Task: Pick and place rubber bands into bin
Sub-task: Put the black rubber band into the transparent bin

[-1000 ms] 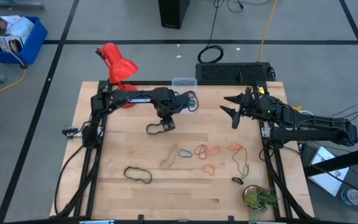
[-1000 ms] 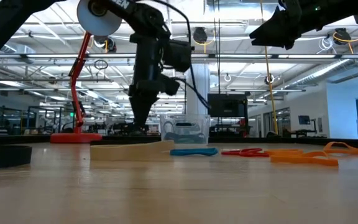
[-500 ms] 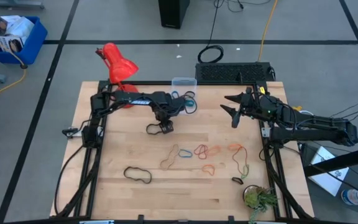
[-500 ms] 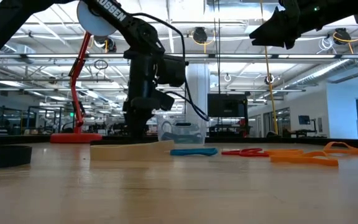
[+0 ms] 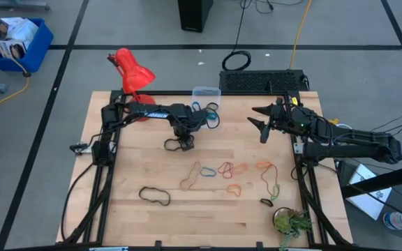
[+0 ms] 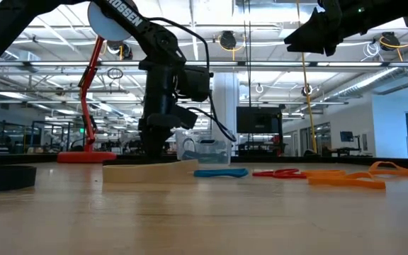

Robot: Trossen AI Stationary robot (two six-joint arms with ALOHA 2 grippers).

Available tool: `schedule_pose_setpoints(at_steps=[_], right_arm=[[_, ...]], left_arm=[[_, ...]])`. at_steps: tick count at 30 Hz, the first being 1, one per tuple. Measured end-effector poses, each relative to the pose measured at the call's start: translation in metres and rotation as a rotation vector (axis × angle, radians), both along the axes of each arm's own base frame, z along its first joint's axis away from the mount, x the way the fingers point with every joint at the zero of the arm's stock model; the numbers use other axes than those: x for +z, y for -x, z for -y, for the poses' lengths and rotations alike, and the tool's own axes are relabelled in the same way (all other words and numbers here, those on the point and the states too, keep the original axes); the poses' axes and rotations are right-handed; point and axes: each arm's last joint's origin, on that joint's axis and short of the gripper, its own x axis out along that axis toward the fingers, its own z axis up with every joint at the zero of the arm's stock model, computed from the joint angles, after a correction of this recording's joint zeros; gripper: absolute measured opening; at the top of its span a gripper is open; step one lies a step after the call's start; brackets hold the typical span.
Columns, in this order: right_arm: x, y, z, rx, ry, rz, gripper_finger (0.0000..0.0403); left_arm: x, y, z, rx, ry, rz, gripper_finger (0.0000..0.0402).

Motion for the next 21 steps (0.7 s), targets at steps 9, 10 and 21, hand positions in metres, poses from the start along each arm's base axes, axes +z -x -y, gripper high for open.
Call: schedule_pose_setpoints(at_steps=[9, 10, 21], right_arm=[[0.0, 0.0, 0.0, 0.0, 0.0, 0.0, 0.0208], [0.0, 0.0, 0.0, 0.0, 0.0, 0.0, 0.0208], [0.0, 0.0, 0.0, 0.0, 0.0, -0.001, 0.0208]], left_arm=[[0.0, -0.001, -0.001, -0.003, -0.034, 0.006, 0.0012], [0.0, -0.002, 0.0, -0.005, -0.046, 0.003, 0.0011], [0.044, -0.002, 0.025, -0.053, -0.106, 0.124, 0.0006]])
